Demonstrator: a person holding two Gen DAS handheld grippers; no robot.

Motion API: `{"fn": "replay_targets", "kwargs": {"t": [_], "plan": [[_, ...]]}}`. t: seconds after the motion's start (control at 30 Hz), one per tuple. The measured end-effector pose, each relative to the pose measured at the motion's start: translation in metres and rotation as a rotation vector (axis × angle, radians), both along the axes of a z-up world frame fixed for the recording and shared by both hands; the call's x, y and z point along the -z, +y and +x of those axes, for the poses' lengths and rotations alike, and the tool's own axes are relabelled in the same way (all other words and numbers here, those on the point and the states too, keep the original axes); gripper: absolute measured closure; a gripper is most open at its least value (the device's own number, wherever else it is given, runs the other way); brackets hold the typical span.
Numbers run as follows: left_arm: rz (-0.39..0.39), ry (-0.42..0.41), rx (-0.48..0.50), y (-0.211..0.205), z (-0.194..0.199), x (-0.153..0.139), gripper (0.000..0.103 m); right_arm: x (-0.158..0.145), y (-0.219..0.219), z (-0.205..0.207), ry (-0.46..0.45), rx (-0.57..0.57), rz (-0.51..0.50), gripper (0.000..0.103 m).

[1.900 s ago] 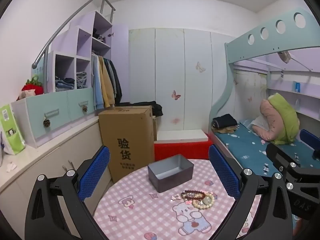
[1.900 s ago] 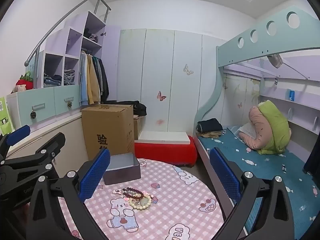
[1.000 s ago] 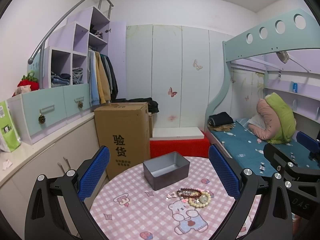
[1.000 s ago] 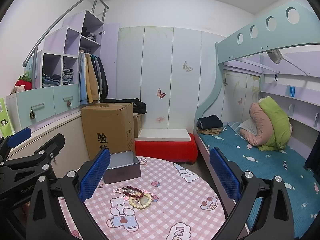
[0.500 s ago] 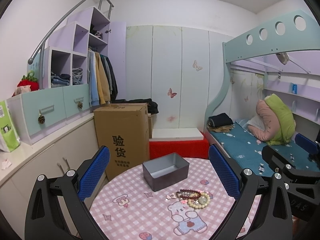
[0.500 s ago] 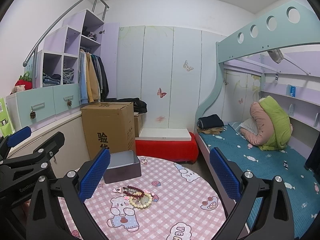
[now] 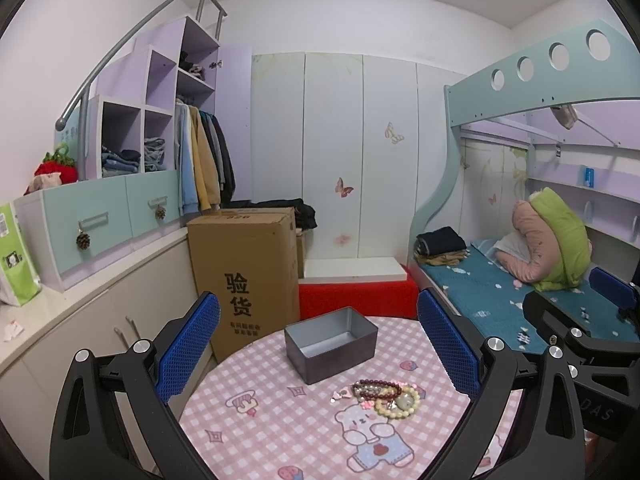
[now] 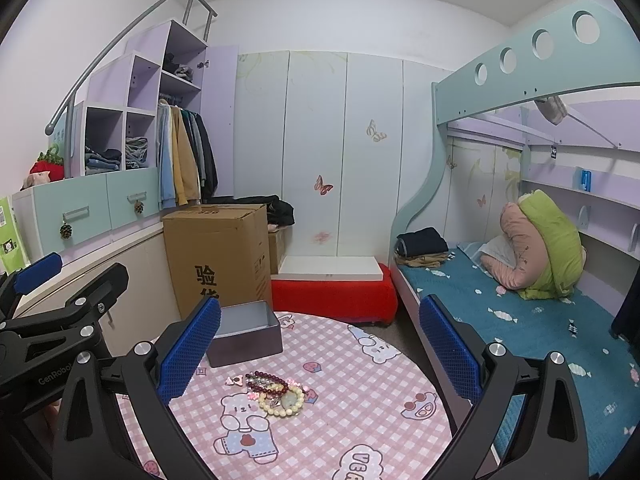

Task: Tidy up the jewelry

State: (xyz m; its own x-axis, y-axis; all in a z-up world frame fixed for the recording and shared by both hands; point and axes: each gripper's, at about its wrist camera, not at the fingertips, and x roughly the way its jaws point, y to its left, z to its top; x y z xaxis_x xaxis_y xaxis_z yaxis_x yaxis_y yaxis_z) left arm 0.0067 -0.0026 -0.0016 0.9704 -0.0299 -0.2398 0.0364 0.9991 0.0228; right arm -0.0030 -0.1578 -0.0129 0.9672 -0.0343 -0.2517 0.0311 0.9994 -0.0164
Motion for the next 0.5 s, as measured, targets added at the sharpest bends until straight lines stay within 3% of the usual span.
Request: {"fn": "replay_targets", "kwargs": {"t": [0.37, 0.5], "plan": [[0.008, 0.04, -0.008, -0.001, 0.013, 0.01, 0.007, 0.009, 0.0, 0.007, 0.027, -0.001, 0.015, 0.006], [-0.034, 0.093, -0.028, 0.004, 0.024, 0.019, 0.007, 0.013, -0.005, 0.013, 0.062, -0.006, 0.036, 0.006]]}}
